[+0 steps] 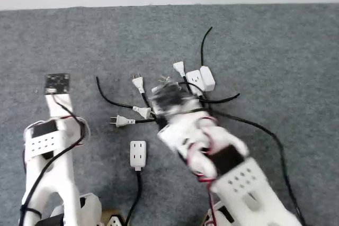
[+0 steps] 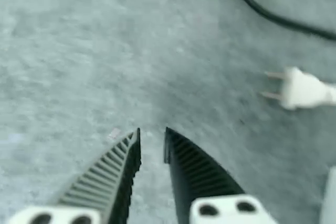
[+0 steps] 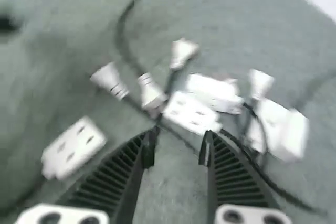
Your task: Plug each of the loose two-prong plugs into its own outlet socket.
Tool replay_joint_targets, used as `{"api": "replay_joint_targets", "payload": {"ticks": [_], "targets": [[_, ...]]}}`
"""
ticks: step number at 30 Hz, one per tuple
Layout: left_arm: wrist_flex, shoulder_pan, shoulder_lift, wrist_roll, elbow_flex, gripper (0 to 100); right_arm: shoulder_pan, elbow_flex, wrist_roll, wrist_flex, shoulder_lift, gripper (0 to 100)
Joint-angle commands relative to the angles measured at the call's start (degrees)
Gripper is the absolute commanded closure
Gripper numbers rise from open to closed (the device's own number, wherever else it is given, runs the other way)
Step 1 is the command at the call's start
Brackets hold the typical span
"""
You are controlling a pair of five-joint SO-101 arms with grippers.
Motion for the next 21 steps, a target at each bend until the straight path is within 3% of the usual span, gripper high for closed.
{"api": "replay_joint_targets", "payload": {"ticks": [1,6,12,17,21], "targets": [[-4.75,-2.46,0.00,1.41,0.48,99,-3.82,-3.52,13.54,-2.42,7.69,84.5],[-5.45,-2.55,0.00,4.31,0.57,99,-3.82,-4.13,21.54,-9.19,19.30,84.4],[-9.93,-2.55,0.00,4.40,2.42,99,-4.00,-13.80,23.65,-11.82,35.12,83.8],[-10.02,-4.31,0.00,4.40,1.98,99,-5.23,-24.88,23.03,-8.84,46.64,74.5],[-10.11,-5.27,0.00,4.48,1.54,99,-5.76,-30.33,22.68,-9.10,54.81,77.9]]}}
